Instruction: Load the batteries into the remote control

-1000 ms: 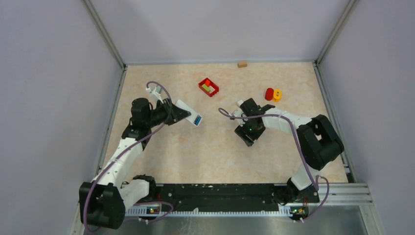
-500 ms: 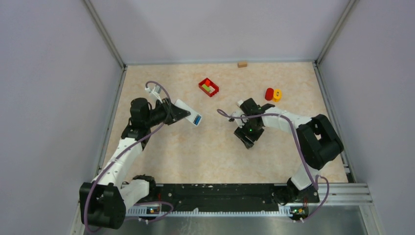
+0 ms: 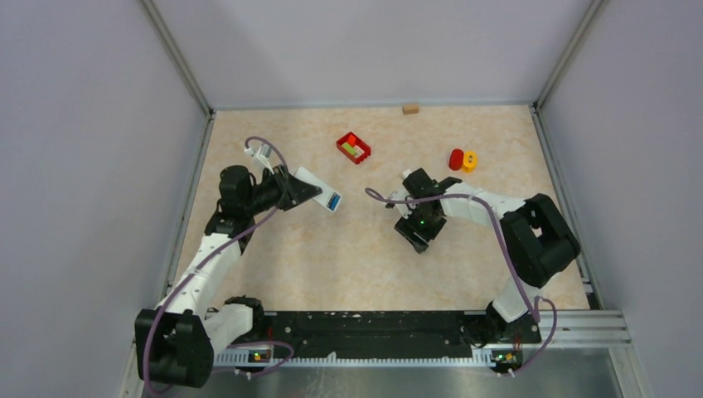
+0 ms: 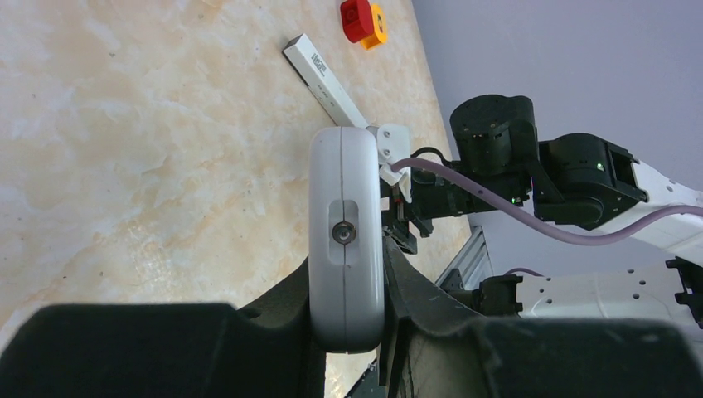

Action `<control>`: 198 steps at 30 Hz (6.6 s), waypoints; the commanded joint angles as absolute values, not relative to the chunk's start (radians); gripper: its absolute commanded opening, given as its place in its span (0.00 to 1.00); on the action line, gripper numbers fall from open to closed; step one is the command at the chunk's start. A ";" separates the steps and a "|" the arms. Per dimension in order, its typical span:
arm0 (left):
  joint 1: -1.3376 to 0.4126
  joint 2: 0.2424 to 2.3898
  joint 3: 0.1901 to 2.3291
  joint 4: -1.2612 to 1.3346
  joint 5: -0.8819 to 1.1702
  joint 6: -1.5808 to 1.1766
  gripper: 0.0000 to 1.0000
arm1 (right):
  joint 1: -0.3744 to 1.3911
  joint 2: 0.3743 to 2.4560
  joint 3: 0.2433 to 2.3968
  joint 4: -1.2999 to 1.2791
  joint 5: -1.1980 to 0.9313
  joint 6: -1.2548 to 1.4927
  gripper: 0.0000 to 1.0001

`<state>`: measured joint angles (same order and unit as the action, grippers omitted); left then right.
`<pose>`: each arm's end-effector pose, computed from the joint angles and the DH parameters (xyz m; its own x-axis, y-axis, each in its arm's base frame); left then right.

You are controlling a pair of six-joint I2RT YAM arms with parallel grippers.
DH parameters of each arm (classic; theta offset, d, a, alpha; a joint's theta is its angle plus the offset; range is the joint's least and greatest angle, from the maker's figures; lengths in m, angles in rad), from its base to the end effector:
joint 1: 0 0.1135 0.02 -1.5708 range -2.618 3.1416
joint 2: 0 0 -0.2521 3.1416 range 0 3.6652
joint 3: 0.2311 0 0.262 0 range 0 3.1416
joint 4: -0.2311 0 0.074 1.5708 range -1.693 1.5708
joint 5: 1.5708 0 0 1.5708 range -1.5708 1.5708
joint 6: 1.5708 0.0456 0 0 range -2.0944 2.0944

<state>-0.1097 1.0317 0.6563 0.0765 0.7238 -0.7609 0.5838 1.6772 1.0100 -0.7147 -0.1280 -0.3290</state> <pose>0.2484 -0.0577 0.2603 -0.7023 -0.4425 -0.5576 0.3132 0.5114 -0.8002 0.2526 0.1739 0.1364 -0.5925 -0.7755 -0.2182 -0.8011 0.5958 0.0580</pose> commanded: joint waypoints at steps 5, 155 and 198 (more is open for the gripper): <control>-0.098 1.018 0.655 0.149 0.760 -0.775 0.00 | 0.634 1.737 1.003 -0.713 -0.040 -0.290 0.57; -0.183 0.830 0.420 0.317 0.847 -0.764 0.00 | 1.068 1.762 1.599 -0.587 0.116 -0.049 0.38; -0.179 1.084 0.493 0.398 1.062 -1.068 0.00 | 1.053 1.908 1.747 -0.749 0.175 -0.020 0.52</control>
<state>-0.1513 1.0916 0.4305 0.3496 0.8593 -0.9447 1.0637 1.8626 1.6985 -0.8879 0.0875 -0.0307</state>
